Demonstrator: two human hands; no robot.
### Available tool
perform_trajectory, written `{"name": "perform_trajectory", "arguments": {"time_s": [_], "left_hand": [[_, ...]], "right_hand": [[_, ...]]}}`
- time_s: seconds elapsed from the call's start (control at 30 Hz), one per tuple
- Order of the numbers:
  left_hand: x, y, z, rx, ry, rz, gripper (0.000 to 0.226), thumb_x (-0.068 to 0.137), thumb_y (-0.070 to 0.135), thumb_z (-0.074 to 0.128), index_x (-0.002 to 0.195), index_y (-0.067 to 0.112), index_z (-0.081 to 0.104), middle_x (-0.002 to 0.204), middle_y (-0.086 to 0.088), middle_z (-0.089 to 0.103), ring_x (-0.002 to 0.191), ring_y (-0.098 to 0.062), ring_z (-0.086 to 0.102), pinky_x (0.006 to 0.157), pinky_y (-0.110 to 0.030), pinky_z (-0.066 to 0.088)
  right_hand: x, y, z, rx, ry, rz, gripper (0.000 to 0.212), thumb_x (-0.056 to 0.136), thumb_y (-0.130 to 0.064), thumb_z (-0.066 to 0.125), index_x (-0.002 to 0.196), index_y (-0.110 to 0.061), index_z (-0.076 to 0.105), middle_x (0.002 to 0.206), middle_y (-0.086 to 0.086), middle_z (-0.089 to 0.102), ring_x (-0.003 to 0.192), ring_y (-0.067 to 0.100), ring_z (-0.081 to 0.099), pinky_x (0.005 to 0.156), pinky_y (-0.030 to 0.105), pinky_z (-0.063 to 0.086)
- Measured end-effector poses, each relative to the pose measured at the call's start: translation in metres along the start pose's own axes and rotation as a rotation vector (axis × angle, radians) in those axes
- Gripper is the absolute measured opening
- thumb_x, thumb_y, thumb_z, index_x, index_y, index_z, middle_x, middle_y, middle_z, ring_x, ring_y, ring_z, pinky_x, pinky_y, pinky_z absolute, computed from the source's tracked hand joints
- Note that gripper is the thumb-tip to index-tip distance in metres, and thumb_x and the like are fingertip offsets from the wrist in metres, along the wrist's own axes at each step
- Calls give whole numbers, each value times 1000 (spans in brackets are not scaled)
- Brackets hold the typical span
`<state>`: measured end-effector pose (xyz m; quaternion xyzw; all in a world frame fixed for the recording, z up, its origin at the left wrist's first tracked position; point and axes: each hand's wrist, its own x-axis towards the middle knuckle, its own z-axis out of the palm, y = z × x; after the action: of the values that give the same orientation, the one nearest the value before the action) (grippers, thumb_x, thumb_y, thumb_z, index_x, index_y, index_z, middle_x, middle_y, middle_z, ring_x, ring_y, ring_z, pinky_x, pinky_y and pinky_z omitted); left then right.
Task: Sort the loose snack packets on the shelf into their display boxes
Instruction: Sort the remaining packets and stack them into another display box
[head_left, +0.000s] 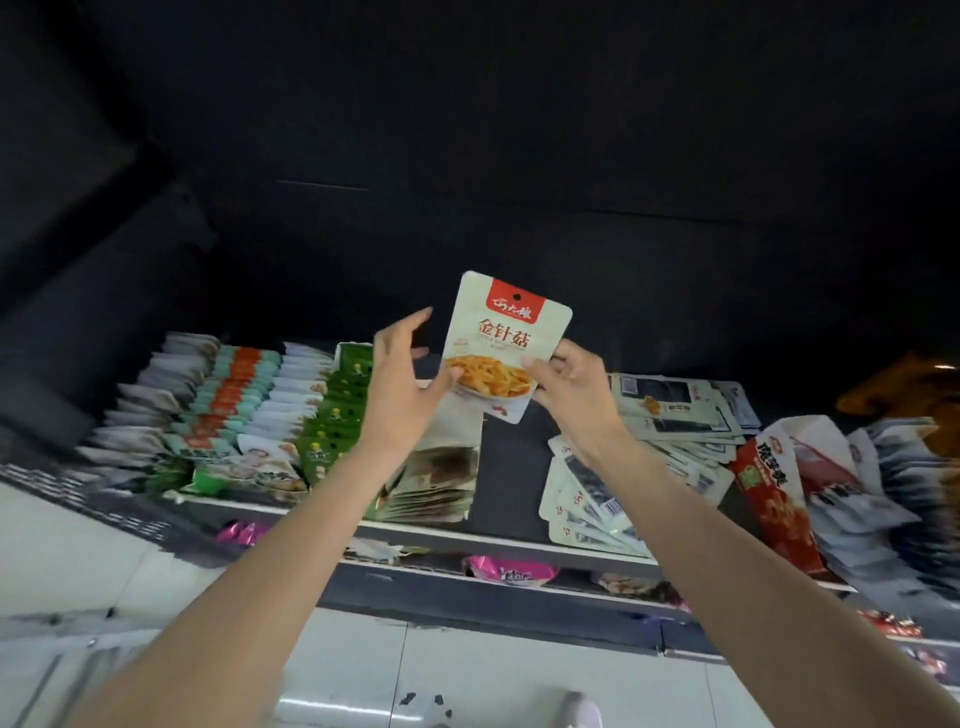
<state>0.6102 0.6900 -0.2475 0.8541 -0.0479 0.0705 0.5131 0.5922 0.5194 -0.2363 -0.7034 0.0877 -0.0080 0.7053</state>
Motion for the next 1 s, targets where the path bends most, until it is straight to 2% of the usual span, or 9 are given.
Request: {"name": "perform_trajectory", "arguments": {"time_s": [0.13, 0.23, 0.33, 0.43, 0.53, 0.6, 0.8, 0.93, 1.0], "left_hand": [[-4, -15, -38, -67, -80, -52, 38, 84, 16, 66, 119, 17, 52, 108, 5, 63, 95, -13, 64, 85, -38, 55], [-11, -30, -52, -47, -72, -96, 18, 82, 20, 68, 99, 22, 61, 99, 3, 69, 92, -16, 66, 83, -44, 55], [-17, -41, -58, 79, -104, -73, 12, 83, 20, 67, 95, 21, 64, 94, 4, 69, 80, -9, 65, 75, -33, 56], [-20, -42, -58, 323, -306, -50, 16, 88, 18, 61, 103, 15, 67, 95, 5, 67, 55, 4, 53, 51, -8, 43], [-21, -41, -51, 458, -529, -55, 23, 90, 18, 59, 111, 17, 67, 111, 3, 68, 96, -9, 63, 89, -20, 48], [-22, -39, -43, 408, -538, -82, 26, 89, 19, 57, 114, 17, 65, 119, 4, 65, 112, -10, 57, 102, -27, 41], [-15, -16, 18, 244, -376, 32, 21, 89, 12, 53, 107, 13, 65, 107, -1, 68, 100, -13, 61, 94, -27, 47], [-17, -3, 85, 231, -484, -13, 27, 91, 8, 51, 117, 9, 60, 117, -6, 65, 106, -18, 61, 98, -31, 46], [-17, -5, 117, 277, -566, -151, 30, 94, 10, 47, 122, 4, 56, 124, -11, 61, 114, -24, 57, 100, -33, 44]], "right_hand": [[-3, 6, 45, -114, -139, -92, 18, 90, -3, 56, 99, -13, 68, 103, 6, 70, 99, 22, 66, 92, 40, 53], [1, 22, 61, -430, -112, -95, 13, 89, -9, 59, 94, -7, 71, 92, 9, 72, 92, 25, 67, 84, 32, 52], [-4, 33, 61, -665, -123, -142, 16, 90, -8, 57, 97, -7, 71, 79, -1, 61, 70, 10, 55, 59, 10, 39], [-7, 39, 54, -790, -218, -54, 20, 90, -4, 54, 101, -8, 71, 89, 0, 63, 78, 13, 57, 70, 20, 42], [-9, 43, 46, -784, -291, 30, 35, 86, 8, 45, 107, -9, 69, 105, 1, 68, 97, 10, 61, 86, 13, 44], [-10, 42, 40, -703, -233, 20, 43, 83, 13, 39, 107, -9, 68, 108, 5, 70, 103, 12, 64, 90, 15, 47], [-1, 58, -10, -702, 33, 89, 36, 86, 5, 45, 113, -10, 64, 115, 6, 67, 109, 19, 61, 95, 23, 45], [3, 88, -58, -863, 66, 292, 47, 90, -8, 51, 136, -11, 42, 135, 13, 51, 116, 31, 55, 89, 31, 46], [4, 107, -77, -934, 19, 361, 55, 91, -16, 53, 142, -12, 33, 144, 13, 40, 130, 32, 42, 104, 37, 39]]}}
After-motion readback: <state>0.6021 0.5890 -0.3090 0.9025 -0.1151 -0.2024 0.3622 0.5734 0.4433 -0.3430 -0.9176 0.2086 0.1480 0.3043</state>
